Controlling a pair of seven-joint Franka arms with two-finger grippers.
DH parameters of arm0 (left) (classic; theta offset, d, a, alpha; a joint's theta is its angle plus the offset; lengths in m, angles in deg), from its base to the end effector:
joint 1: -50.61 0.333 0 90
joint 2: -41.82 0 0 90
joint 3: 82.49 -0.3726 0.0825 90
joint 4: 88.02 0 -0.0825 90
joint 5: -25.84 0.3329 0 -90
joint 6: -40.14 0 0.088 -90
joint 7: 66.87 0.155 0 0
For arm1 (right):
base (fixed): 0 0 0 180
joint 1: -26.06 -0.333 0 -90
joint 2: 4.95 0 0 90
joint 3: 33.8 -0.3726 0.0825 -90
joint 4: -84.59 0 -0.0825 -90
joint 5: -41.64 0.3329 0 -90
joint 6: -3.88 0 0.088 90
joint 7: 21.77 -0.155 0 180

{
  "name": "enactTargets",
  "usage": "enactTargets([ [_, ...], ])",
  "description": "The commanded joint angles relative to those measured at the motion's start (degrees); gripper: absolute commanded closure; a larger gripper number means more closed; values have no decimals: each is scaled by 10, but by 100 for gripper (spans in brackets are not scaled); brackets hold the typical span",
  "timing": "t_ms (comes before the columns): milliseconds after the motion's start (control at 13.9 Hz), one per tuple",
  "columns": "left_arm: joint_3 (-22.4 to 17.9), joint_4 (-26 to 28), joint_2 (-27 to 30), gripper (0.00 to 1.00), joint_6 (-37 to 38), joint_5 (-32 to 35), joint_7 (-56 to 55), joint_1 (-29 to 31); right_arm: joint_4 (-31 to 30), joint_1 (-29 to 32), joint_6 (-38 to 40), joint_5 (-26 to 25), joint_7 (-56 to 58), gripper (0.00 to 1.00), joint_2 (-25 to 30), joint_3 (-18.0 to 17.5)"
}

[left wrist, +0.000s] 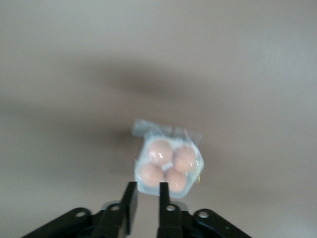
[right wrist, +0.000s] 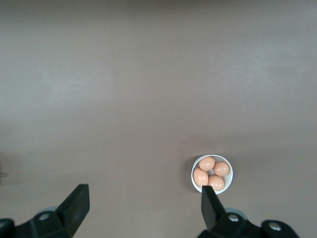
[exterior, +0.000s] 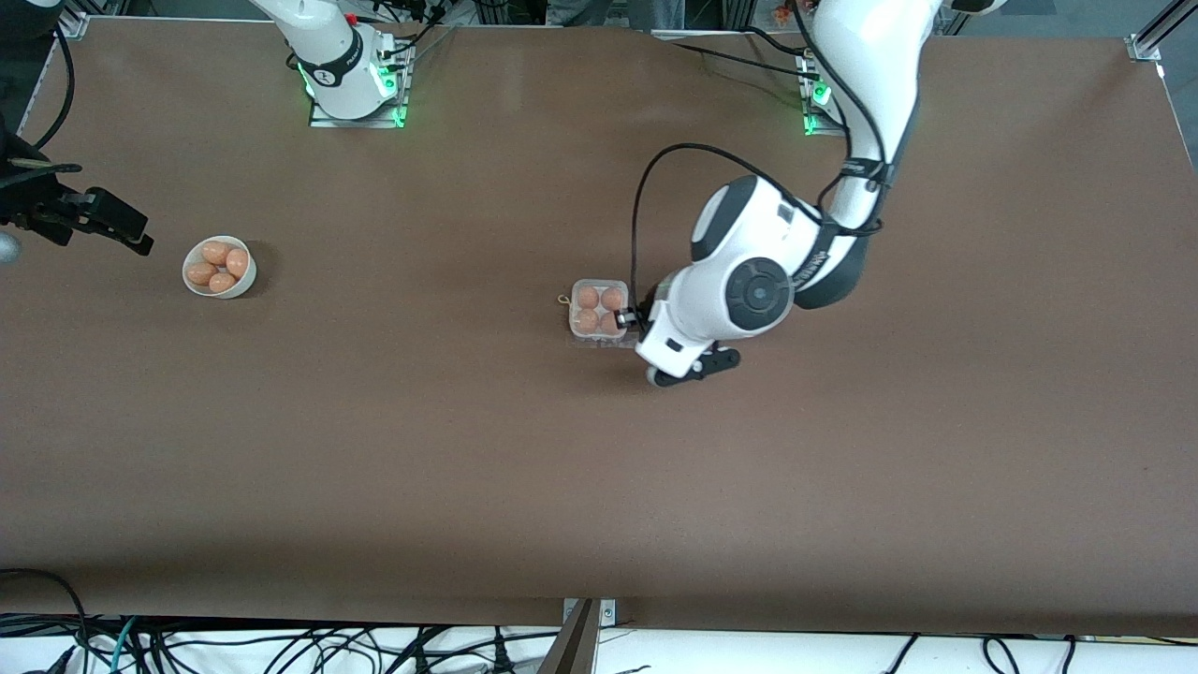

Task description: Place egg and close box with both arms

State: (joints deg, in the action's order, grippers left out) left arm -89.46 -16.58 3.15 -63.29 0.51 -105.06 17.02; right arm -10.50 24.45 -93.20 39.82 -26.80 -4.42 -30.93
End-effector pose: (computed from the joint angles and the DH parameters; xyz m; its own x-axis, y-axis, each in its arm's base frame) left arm 0.5995 -0.3882 0.3811 0.9161 0.2607 -0.3045 0.3250 -0.9277 0.1836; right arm 0.5120 -0.0159 0.6112 0.9933 -0.1056 0.0465 -0.1070 -0.9939 0.0272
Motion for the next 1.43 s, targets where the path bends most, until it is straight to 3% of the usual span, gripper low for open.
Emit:
enactTargets([
  [0, -14, -68, 24, 28, 47, 90, 54, 35, 5, 6, 4, 9, 10, 0, 2, -5],
  [287, -15, -89, 60, 15, 63, 213, 121, 101, 5, 6, 5, 9, 10, 0, 2, -5],
  [502, -16, -90, 77, 0, 126, 233, 242, 151, 5, 6, 5, 9, 10, 0, 2, -5],
  [1004, -37, -83, 128, 0, 191, 266, 283, 206, 5, 6, 6, 9, 10, 0, 2, -5],
  [1363, -34, 34, 227, 0, 185, 259, 330, 249, 5, 6, 6, 9, 10, 0, 2, -5],
])
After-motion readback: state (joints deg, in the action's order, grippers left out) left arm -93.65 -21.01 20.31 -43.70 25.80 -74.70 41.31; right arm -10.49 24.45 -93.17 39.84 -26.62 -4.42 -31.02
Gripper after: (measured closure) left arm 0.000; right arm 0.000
